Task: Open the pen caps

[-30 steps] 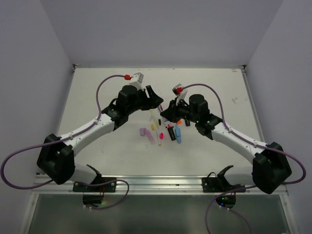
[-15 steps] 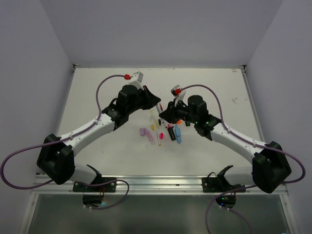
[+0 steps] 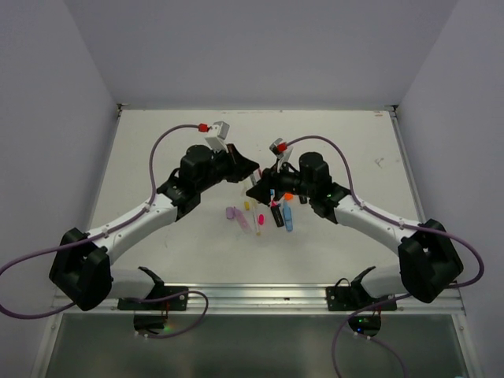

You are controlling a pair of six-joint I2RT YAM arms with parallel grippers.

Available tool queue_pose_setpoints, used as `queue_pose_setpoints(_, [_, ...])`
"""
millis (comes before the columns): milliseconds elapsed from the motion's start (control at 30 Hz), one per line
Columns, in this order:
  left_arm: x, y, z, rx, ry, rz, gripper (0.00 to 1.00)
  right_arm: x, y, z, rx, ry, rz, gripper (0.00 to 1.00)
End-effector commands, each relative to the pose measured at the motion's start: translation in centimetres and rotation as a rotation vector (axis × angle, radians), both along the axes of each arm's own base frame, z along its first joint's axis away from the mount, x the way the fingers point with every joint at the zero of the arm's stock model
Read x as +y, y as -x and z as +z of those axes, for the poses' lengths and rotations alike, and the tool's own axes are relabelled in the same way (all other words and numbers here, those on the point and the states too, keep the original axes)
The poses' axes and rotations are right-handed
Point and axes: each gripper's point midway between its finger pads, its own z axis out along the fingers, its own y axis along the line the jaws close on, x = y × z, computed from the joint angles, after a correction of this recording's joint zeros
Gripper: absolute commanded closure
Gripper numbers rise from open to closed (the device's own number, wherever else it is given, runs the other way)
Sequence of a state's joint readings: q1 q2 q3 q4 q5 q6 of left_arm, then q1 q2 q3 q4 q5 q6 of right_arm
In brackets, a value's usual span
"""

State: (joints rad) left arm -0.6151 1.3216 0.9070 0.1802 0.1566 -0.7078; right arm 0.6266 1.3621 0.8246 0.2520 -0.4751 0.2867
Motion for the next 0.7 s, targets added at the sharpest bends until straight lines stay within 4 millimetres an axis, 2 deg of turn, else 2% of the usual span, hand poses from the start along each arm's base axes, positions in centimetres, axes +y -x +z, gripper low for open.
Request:
queue_pose_setpoints(0, [-0.6,0.7,3.8,-0.15,0.072,-0.079,1.0,1.6,-0.1,3.2,-0.052,-0.083,0.068,0.4])
queue_pose_setpoints(67, [-0.9,0.9,4.2,-0.17,0.089,-0.097,1.0,1.9,-0.1,3.1,-0.051,-0.086,0.081,0.45])
queue_pose_setpoints(133, [-1.0,1.0,4.8,-0.194,0.103,-0.107,1.0,1.9,0.1,3.1,-0.048,-0.089,0.093,0.6])
queue_pose_setpoints(167, [-1.0,1.1,5.1,-0.202,0.112,-0.107,1.0,1.9,0.2,2.8,-0.042,-0.087,0.097,0.72])
queue_pose_setpoints(233, [-0.6,0.5,5.3,-0.212,0.115,-0.072,1.0,1.8,0.3,2.4,-0.033,-0.077,0.098,0.86])
queue_pose_setpoints(267, [-0.4,0.3,5.5,-0.219,0.116,-0.053,1.0,1.6,0.4,1.7,-0.026,-0.059,0.097,0.98])
queue_pose_setpoints(433, [1.9,-2.0,7.7,-0.283,0.141,0.126,1.0,0.1,1.0,-1.7,0.025,0.048,0.067,1.0])
queue_pose_setpoints(500, [3.5,-3.0,8.7,-0.303,0.162,0.238,1.0,-0.6,1.6,-3.1,0.032,0.09,0.056,1.0])
queue_pose_setpoints(533, [4.1,-3.4,9.3,-0.31,0.174,0.279,1.0,-1.4,1.8,-4.6,0.041,0.136,0.028,1.0])
queue_pose_setpoints(667, [6.6,-4.3,11.5,-0.353,0.222,0.43,1.0,-2.3,3.1,-6.4,0.075,0.168,0.016,1.0])
